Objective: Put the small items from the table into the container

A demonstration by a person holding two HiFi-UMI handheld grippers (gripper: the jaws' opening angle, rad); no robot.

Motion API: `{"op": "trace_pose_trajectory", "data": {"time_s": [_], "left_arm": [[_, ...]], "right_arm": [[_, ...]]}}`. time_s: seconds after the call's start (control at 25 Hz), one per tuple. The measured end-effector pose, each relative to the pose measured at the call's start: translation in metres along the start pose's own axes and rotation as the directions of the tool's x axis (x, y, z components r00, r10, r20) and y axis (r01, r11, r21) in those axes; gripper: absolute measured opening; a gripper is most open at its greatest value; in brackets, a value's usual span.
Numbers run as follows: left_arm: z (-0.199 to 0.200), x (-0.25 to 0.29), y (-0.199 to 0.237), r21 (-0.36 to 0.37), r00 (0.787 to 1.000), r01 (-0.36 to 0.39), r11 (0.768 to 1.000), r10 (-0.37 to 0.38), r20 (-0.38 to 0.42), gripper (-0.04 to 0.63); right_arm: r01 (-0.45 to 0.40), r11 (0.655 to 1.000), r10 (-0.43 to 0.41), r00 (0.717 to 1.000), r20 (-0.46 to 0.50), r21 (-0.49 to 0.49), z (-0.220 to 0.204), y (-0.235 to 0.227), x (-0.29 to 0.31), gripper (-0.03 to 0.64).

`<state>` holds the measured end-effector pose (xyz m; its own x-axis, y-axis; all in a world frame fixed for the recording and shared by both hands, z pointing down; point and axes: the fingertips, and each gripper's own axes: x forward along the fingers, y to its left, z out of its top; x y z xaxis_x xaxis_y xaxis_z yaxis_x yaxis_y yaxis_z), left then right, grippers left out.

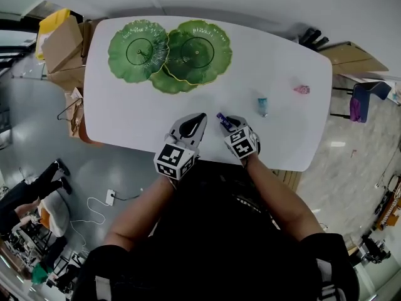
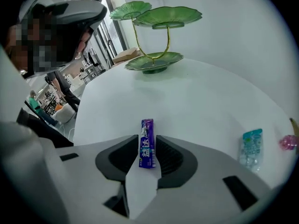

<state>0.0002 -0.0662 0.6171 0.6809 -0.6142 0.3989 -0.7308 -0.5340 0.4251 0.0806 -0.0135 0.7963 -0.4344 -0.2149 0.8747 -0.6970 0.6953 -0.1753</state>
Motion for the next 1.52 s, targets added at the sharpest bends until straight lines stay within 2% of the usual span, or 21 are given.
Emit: {"op": "trace_pose_trajectory", "data": {"time_s": [0.24,0.48,0.72,0.88,1.2,1.52], "left_arm": [[0.001,-0.007,0.007,-0.012,1.000,-0.013,1.000,0.014,0.009,0.008],[0.003,-0.010,0.005,-0.007,1.000,-0.014,1.000,0.014,0.020,0.008],[0.007,-0.013,-0.007,0.015,0.999,-0.021,1.000,0.020,0.033,0.008],[0.016,-0.015,-0.020,0.038,0.998,-0.027,0.999,0.025,0.058,0.008],[0.061,-0.019,-0.049,0.111,0.989,-0.052,0.992,0.036,0.145,0.008],[0.102,-0.032,-0.097,0.167,0.973,-0.085,0.982,0.045,0.227,0.008]], "right_arm": [[0.027,0.999,-0.027,1.000,-0.016,-0.033,0.001,-0.001,0.000,0.095],[0.037,0.999,-0.037,0.999,-0.008,-0.010,0.002,-0.002,-0.002,0.091],[0.031,0.998,-0.036,0.997,0.073,0.061,0.014,0.000,-0.025,0.091],[0.029,0.997,-0.042,0.985,0.167,0.074,0.035,-0.002,-0.058,0.091],[0.030,0.999,-0.033,0.927,0.374,0.014,0.088,0.001,-0.143,0.091],[0.062,0.998,-0.036,0.815,0.578,-0.025,0.132,0.004,-0.238,0.091]]}}
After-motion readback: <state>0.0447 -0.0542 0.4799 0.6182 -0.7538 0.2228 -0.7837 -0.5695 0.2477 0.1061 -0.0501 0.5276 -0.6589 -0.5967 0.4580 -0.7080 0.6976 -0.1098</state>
